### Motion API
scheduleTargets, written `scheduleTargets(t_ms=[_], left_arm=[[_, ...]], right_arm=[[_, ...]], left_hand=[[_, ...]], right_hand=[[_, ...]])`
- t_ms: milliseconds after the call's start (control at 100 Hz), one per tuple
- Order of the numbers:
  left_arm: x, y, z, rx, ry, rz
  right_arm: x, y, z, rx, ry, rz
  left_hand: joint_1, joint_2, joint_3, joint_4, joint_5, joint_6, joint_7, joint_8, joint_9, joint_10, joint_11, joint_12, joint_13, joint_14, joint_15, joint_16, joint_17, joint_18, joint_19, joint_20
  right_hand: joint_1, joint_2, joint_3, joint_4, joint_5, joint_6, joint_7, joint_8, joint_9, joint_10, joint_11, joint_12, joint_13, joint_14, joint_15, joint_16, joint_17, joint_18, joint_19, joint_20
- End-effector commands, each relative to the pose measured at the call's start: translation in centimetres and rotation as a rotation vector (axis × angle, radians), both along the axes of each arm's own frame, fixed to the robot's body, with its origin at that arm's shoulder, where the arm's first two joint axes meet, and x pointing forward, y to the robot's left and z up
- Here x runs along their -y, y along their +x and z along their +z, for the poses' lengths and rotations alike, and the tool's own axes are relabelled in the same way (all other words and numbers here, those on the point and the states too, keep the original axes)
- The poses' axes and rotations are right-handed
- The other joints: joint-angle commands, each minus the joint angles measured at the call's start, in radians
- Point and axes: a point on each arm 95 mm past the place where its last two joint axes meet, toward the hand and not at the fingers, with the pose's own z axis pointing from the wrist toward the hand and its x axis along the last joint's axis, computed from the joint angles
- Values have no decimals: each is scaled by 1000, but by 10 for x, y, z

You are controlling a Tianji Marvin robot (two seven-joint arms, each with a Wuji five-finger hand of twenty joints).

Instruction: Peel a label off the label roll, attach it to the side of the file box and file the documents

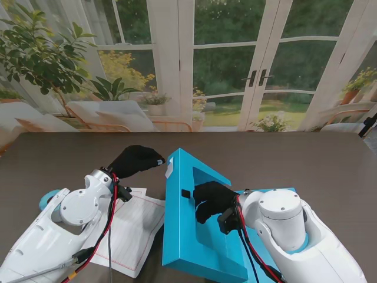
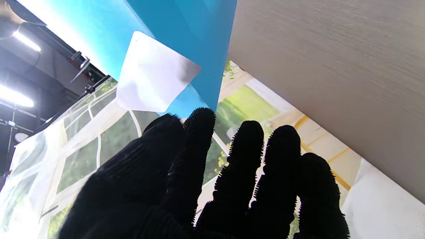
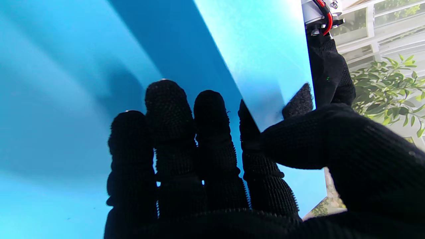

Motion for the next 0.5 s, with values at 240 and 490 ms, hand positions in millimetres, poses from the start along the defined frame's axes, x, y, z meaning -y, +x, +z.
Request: scheduleTargets(t_ms=[240,490], left_arm=[[10,-3,9,107,46,-76],[15,-5,13,175,60,-92]], right_arm=[[-3,-2,2,-2,10,20],[-3,-2,1,-4,12,18]], left_hand=[[67,-120,185,-28,-41,-122,-126,-25,-98,-59,-63,202,-52,-54,9,-3,-57,-145,-19,-59],[57,-140,210,-25,-64,-133,-146,-34,-161,-69,-68,192,-77,-80,22,5,-72,-172,-21,-60]], right_hand=[[17,-29,31,35,26,-72,19,27,15,-12,-6,19,32,-4,13,7,-103,-42,5,-12],[17,-29,33,36,26,-70,19,27,15,-9,-6,18,33,-4,15,7,-104,-43,4,-12]])
